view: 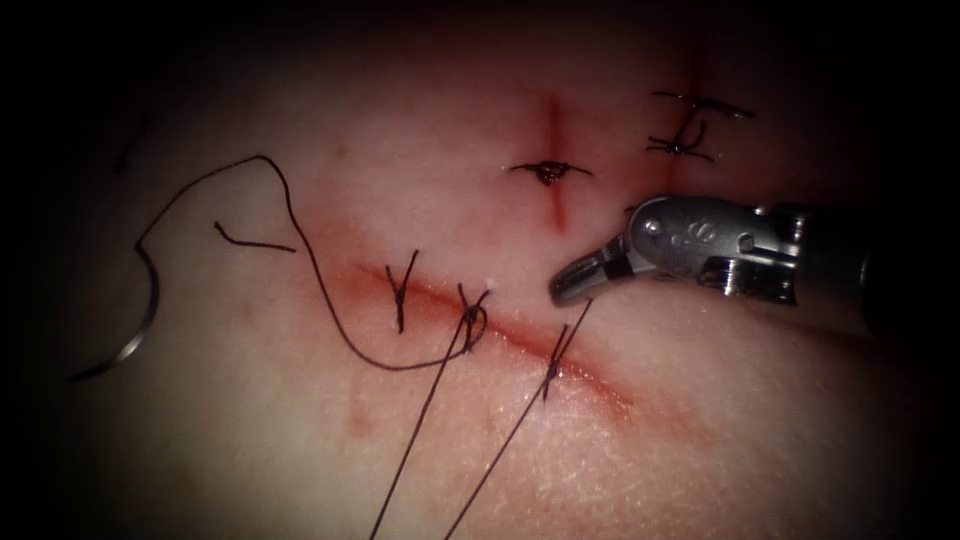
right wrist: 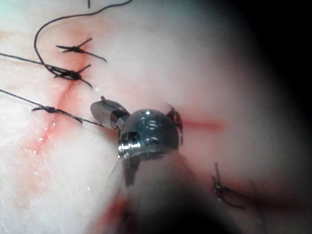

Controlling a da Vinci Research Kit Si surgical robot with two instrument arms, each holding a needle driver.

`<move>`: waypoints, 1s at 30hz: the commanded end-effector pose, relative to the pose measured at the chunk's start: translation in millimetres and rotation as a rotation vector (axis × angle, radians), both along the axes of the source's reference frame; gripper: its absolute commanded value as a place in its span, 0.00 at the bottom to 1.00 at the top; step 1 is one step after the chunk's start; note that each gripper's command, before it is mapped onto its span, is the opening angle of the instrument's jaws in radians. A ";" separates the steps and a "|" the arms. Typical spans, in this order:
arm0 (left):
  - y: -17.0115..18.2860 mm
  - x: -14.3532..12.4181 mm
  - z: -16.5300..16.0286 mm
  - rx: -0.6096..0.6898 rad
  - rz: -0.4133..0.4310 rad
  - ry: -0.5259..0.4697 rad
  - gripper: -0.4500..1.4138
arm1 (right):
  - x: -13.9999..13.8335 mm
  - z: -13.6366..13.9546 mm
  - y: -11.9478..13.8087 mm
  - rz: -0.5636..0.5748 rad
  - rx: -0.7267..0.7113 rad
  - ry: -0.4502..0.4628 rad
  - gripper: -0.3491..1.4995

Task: Wound Closure
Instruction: Tie the knot by pulling up with the right and down with the left needle driver, then wrap the suture once around the right needle driver counter-clockwise.

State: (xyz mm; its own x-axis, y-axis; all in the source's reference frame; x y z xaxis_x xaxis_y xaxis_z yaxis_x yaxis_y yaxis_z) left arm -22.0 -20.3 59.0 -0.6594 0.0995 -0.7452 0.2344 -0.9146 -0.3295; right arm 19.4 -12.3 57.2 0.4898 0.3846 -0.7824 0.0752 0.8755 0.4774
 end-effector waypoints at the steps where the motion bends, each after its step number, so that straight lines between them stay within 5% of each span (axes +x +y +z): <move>1: -0.6 -0.3 0.4 0.001 -0.006 0.000 0.00 | 1.1 0.0 0.5 0.012 0.004 0.020 0.00; 4: 2.2 -1.2 -0.9 -0.037 -0.093 -0.032 0.00 | 1.3 -0.7 0.4 0.071 0.013 0.076 0.00; 5: 4.3 -1.8 -1.9 -0.083 -0.130 -0.045 0.00 | 1.5 -1.6 0.2 0.172 0.010 0.116 0.45; 6: 5.9 -2.1 -2.6 -0.117 -0.145 -0.046 0.00 | 1.5 -2.1 0.2 0.229 0.009 0.135 0.73; 8: 8.5 -2.6 -3.5 -0.160 -0.164 -0.054 0.00 | 1.6 -3.3 0.2 0.337 0.021 0.175 0.90; 13: 13.6 -3.3 -5.0 -0.270 -0.195 -0.032 0.00 | 0.5 -5.8 1.9 0.418 0.036 0.164 0.86; 14: 16.1 -3.4 -5.6 -0.331 -0.206 -0.012 0.00 | -0.5 -6.9 3.4 0.445 0.056 0.135 0.78; 21: 22.3 -3.6 -7.0 -0.418 -0.220 0.002 0.00 | -3.8 -9.6 6.6 0.548 0.043 0.087 0.88; 28: 26.1 -4.0 -7.8 -0.451 -0.214 -0.004 0.00 | -3.6 -10.6 4.3 0.554 0.020 0.092 0.79; 30: 27.3 -4.4 -8.3 -0.474 -0.189 -0.005 0.00 | -1.8 -10.9 2.1 0.522 0.014 0.125 0.65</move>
